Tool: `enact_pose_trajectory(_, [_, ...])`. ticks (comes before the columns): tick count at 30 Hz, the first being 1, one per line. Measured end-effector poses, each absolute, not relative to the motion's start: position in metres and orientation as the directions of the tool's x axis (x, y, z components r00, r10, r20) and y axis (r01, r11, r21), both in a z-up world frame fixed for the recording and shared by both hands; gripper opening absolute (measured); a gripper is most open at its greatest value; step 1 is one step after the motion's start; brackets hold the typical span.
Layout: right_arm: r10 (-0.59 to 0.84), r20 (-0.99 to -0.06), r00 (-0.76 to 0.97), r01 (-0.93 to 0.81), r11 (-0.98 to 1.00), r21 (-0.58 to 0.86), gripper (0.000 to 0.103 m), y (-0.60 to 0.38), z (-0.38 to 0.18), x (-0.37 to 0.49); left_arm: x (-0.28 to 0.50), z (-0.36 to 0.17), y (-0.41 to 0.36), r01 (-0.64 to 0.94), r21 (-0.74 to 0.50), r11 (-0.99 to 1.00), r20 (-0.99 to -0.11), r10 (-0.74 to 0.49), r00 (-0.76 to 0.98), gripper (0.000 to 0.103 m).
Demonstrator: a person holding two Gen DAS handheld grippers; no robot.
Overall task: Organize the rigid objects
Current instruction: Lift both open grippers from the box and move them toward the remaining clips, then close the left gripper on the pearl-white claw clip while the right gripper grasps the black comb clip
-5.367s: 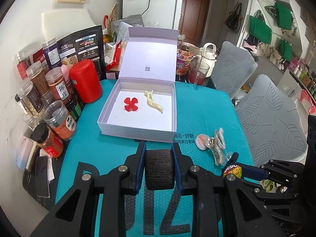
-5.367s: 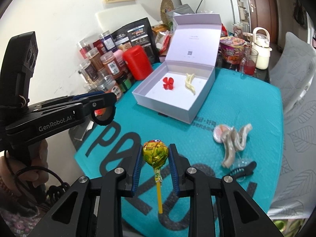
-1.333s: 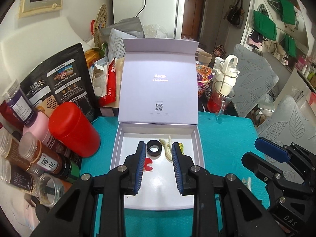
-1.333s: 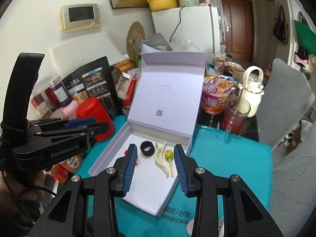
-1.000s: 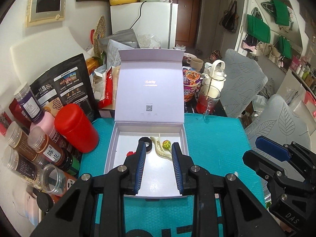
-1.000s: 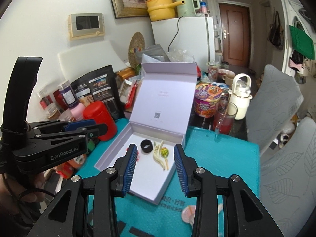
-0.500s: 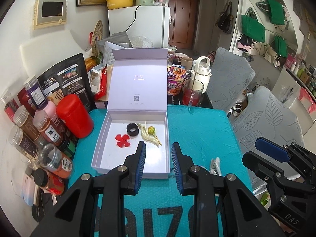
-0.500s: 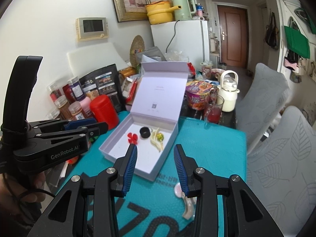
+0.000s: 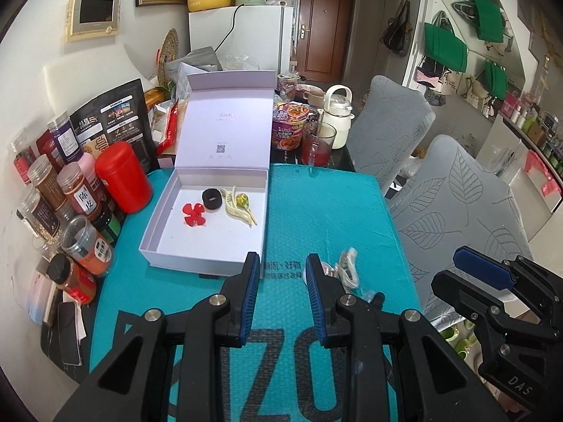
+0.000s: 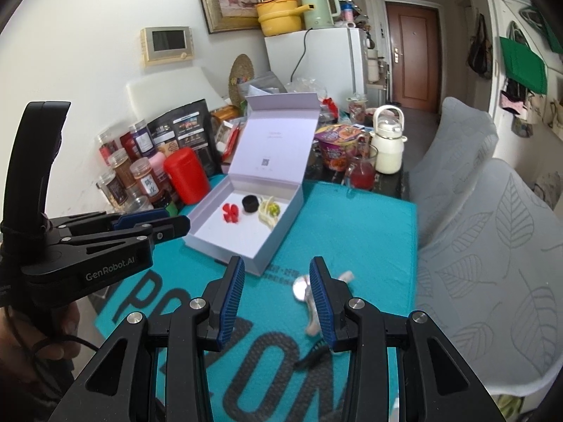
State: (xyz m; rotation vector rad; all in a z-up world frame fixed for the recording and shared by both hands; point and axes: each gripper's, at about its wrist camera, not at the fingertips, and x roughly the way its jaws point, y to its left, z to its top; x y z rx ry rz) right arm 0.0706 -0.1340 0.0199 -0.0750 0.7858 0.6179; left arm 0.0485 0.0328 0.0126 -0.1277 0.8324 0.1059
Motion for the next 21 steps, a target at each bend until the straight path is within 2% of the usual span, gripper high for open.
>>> enact_pose_trajectory(11, [0.486,-0.694,0.531,-0.545,0.823,0.160,0.038,-0.178,0.013,0.047,0.026,-0.006,-0.010,-0.154,-0.071,0.986,-0.764,0.045,0.643,0.027])
enact_pose_trajectory(12, [0.485,-0.696,0.529,-0.543,0.824,0.162,0.038,-0.181,0.011,0.046,0.025,-0.008,-0.013,-0.148,-0.070,0.986,-0.767,0.042,0.640,0.035])
enact_pose_trajectory(13, [0.485,-0.698,0.527,-0.541,0.825,0.165,0.038,-0.183,0.010,0.046,0.024,-0.011,-0.016,-0.142,-0.070,0.987,-0.770,0.037,0.637,0.059])
enact_pose_trajectory(14, [0.484,-0.701,0.524,-0.538,0.826,0.169,0.038,-0.187,0.008,0.045,0.024,-0.013,-0.018,-0.141,-0.073,0.987,-0.770,0.034,0.637,0.076])
enact_pose_trajectory(15, [0.482,-0.704,0.522,-0.535,0.828,0.171,0.038,-0.189,0.006,0.045,0.023,-0.014,-0.020,-0.139,-0.078,0.987,-0.768,0.030,0.640,0.100])
enact_pose_trajectory(16, [0.481,-0.706,0.520,-0.532,0.829,0.172,0.038,-0.191,0.004,0.045,0.021,-0.015,-0.022,-0.136,-0.087,0.987,-0.759,0.023,0.650,0.102])
enact_pose_trajectory(21, [0.462,-0.720,0.518,-0.507,0.844,0.176,0.038,-0.200,-0.008,0.047,0.027,-0.025,-0.028,-0.120,-0.086,0.989,-0.774,0.009,0.633,0.102])
